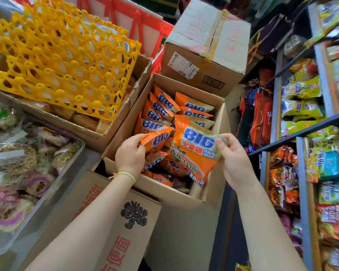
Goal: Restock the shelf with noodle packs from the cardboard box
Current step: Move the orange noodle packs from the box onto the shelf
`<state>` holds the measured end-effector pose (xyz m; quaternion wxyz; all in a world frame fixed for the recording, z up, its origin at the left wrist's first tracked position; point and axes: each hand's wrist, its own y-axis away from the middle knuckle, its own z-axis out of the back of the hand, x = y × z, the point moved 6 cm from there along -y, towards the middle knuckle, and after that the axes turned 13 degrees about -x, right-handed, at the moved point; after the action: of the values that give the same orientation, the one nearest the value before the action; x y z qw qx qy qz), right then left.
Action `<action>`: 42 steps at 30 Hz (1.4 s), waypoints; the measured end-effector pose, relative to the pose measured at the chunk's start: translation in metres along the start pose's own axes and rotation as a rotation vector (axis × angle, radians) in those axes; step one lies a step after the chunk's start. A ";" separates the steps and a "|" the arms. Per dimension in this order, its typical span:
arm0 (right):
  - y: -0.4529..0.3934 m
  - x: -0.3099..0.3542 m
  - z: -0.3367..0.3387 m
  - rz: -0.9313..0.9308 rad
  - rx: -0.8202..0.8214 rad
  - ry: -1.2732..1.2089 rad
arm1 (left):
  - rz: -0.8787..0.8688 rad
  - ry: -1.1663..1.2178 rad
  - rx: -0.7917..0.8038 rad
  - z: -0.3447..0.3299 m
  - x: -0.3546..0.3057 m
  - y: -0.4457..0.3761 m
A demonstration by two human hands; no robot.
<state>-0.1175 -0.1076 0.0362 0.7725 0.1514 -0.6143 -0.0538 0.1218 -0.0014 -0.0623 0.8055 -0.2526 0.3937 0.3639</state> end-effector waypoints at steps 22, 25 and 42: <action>0.112 0.031 0.257 0.095 -0.807 0.034 | 0.713 0.594 1.104 -0.086 -0.253 0.185; 0.140 0.026 0.295 0.117 -0.904 0.094 | 0.662 0.588 1.265 -0.103 -0.284 0.228; 0.450 0.058 0.540 0.380 -1.642 -0.090 | -0.326 0.620 1.694 -0.031 -0.513 0.535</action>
<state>-0.6715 0.2130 0.3328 0.6081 -0.5664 -0.4252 -0.3585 -0.5305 0.1038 0.2752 0.6210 0.2835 0.6871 -0.2486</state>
